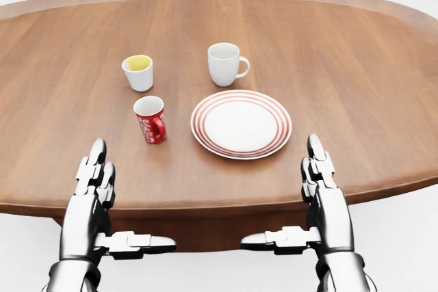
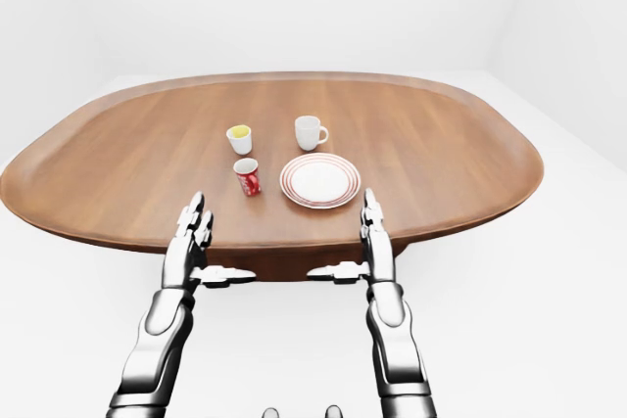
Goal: Pick up the red mug and put it on the plate
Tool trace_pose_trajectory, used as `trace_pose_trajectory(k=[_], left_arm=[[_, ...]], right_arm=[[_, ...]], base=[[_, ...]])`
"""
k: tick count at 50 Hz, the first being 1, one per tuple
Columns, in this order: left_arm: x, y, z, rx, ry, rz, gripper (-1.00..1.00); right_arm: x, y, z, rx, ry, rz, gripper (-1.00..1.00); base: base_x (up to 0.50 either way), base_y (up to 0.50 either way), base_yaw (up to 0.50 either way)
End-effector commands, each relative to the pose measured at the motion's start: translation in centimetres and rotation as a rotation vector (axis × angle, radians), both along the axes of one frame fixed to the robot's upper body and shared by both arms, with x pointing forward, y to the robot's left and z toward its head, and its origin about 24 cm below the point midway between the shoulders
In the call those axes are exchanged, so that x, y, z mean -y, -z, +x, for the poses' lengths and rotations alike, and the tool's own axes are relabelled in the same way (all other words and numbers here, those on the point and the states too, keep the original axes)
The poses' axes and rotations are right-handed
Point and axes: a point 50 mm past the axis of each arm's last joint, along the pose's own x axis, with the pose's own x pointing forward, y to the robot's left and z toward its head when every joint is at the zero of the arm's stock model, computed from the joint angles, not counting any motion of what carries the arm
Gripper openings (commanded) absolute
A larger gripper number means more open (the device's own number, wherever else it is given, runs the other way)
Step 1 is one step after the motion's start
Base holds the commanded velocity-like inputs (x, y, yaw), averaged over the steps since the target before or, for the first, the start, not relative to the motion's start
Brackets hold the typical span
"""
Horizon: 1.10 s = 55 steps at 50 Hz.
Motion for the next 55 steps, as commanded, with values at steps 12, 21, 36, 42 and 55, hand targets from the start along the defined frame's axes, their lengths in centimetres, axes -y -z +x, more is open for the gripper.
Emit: trace_pose_trajectory(k=[12, 21, 36, 42, 55], left_arm=[[0.2, 0.5, -0.2, -0.004, -0.010, 0.050, 1.00], [0.4, 0.4, -0.3, -0.002, -0.006, 0.055, 1.00], [0.3, 0.3, -0.4, 0.007, -0.036, 0.090, 1.00], [0.3, 0.2, -0.6, 0.008, -0.034, 0.090, 1.00], [0.4, 0.1, -0.8, 0.009, -0.033, 0.090, 1.00]], right_arm=[[0.8, -0.1, -0.3, 0.017, 0.035, -0.056, 1.00], [1.1, -0.1, -0.3, 0.018, 0.044, -0.060, 1.00], [1.1, 0.2, -0.3, 0.008, 0.038, -0.072, 1.00], [1.2, 0.3, -0.3, 0.006, 0.039, -0.071, 1.00], [1.0, 0.3, -0.4, 0.002, 0.032, -0.076, 1.00]], base=[[0.00, 0.00, 0.00], [0.00, 0.00, 0.00], [0.00, 0.01, 0.00], [0.00, 0.16, 0.00], [0.00, 0.16, 0.00]])
